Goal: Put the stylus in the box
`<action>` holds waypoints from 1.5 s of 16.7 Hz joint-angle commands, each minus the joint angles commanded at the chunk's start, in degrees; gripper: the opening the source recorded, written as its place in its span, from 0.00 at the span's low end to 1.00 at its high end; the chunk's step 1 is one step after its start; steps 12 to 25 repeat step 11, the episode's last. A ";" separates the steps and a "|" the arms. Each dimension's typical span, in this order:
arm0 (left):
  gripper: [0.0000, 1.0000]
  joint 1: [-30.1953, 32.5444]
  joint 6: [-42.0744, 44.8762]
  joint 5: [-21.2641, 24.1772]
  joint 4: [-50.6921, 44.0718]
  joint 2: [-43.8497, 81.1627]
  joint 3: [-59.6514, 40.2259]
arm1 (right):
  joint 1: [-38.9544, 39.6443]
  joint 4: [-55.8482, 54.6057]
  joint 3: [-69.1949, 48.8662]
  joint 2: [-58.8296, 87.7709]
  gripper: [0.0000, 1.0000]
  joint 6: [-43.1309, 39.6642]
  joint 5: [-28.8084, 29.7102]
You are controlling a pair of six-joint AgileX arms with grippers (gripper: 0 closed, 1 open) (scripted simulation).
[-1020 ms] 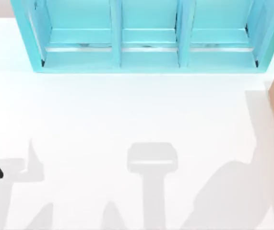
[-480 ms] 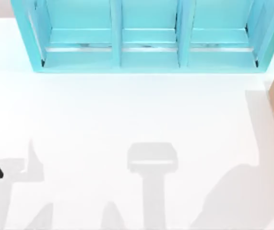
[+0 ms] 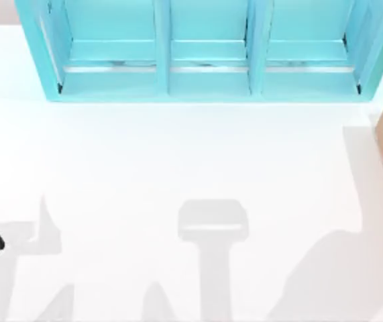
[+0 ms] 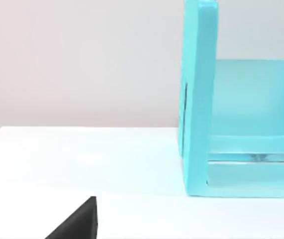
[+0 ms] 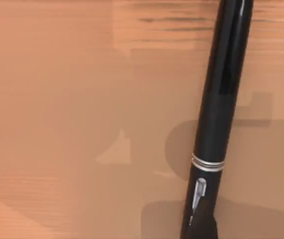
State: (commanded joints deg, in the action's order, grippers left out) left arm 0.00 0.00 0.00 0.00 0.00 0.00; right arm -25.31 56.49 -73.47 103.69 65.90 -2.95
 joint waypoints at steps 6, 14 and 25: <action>1.00 0.00 0.00 0.00 0.00 0.00 0.00 | 0.00 0.00 0.00 0.00 1.00 0.00 0.00; 1.00 0.00 0.00 0.00 0.00 0.00 0.00 | 0.00 0.00 0.00 0.00 1.00 0.00 0.00; 1.00 0.00 0.00 0.00 0.00 0.00 0.00 | 0.00 0.00 0.00 0.00 1.00 0.00 0.00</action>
